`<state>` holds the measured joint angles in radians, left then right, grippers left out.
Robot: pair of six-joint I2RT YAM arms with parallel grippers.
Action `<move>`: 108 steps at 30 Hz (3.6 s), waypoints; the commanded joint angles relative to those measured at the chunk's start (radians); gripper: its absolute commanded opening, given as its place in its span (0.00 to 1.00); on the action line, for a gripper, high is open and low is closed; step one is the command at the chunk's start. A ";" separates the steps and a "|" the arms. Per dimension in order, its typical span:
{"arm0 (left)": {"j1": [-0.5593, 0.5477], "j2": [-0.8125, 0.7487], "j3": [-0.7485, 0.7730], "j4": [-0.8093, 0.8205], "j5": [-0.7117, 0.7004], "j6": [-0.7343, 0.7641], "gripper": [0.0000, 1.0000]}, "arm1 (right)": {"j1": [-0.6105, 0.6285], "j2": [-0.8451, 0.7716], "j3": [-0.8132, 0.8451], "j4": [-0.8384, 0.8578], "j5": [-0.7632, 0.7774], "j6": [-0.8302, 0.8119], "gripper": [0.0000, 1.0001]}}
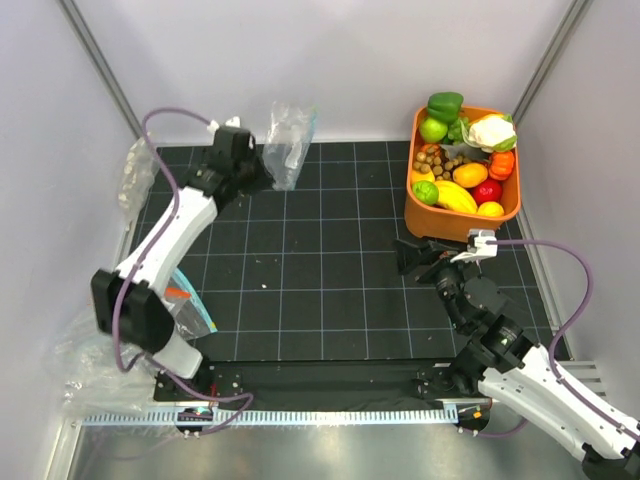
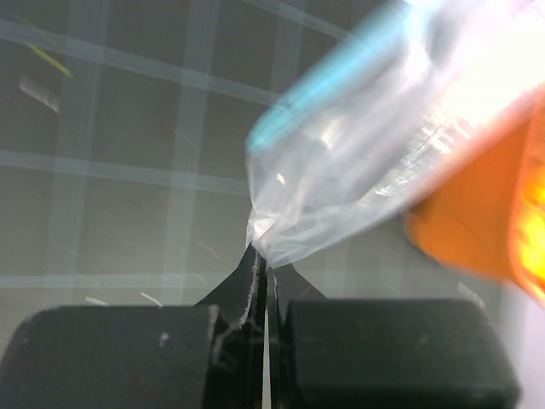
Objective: Place the food in the zip-top bag and seal the zipper
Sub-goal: Pick up the zipper food storage bag at the center of the board, then place the zipper food storage bag at the center of the board, then pick up the zipper food storage bag at the center of the board.
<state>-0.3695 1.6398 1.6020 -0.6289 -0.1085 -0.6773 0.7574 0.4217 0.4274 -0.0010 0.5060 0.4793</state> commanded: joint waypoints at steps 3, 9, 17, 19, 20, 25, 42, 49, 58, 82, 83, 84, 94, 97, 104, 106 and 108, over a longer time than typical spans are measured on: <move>-0.081 -0.152 -0.342 0.333 0.438 -0.237 0.00 | -0.001 -0.052 0.011 0.007 0.062 -0.016 1.00; -0.184 -0.083 -0.496 0.614 0.581 -0.333 0.00 | 0.000 -0.044 0.008 0.007 0.078 -0.019 1.00; -0.230 0.078 -0.583 0.880 0.670 -0.360 0.04 | 0.000 -0.006 0.014 0.007 0.081 -0.018 1.00; -0.230 0.071 -0.583 0.858 0.662 -0.329 0.05 | 0.000 0.008 0.016 0.007 0.080 -0.018 1.00; -0.232 0.054 -0.574 0.836 0.665 -0.309 0.05 | 0.000 0.012 0.016 0.007 0.080 -0.018 1.00; -0.235 -0.035 -0.637 0.758 0.590 -0.220 0.08 | 0.000 0.022 0.022 0.007 0.068 -0.016 0.99; -0.287 -0.037 -0.634 0.980 0.885 -0.283 0.00 | 0.000 0.019 0.019 0.007 0.092 -0.024 1.00; -0.286 -0.025 -0.602 0.743 0.735 -0.216 0.08 | 0.000 0.032 0.017 0.007 0.089 -0.021 0.99; -0.235 0.029 -0.553 0.580 0.650 -0.142 0.08 | 0.002 0.049 0.024 0.007 0.085 -0.015 1.00; -0.336 -0.101 -0.425 0.192 -0.201 0.146 0.87 | 0.000 0.109 0.040 0.007 0.066 0.005 1.00; -0.371 -0.103 -0.422 0.199 -0.217 0.157 0.87 | 0.000 0.141 0.046 0.007 0.062 0.008 0.99; -0.385 -0.097 -0.421 0.215 -0.230 0.168 0.87 | 0.000 0.155 0.048 0.007 0.062 0.024 0.98; -0.425 0.066 -0.372 0.284 -0.185 0.202 0.83 | -0.045 0.386 0.059 0.084 -0.088 0.122 0.75; -0.424 0.106 -0.347 0.285 -0.191 0.208 0.82 | -0.159 0.483 0.030 0.151 -0.340 0.182 0.72; -0.424 0.233 -0.263 0.210 -0.169 0.180 0.68 | -0.394 0.744 -0.032 0.435 -0.714 0.318 0.61; -0.422 0.262 -0.240 0.175 -0.180 0.168 0.56 | -0.395 0.791 -0.026 0.463 -0.727 0.328 0.61; -0.419 0.279 -0.231 0.152 -0.183 0.166 0.43 | -0.395 0.856 -0.012 0.476 -0.741 0.328 0.61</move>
<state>-0.7963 1.9068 1.3266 -0.4320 -0.2745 -0.4976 0.3626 1.2316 0.3943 0.3405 -0.1253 0.7685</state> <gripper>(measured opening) 0.469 0.611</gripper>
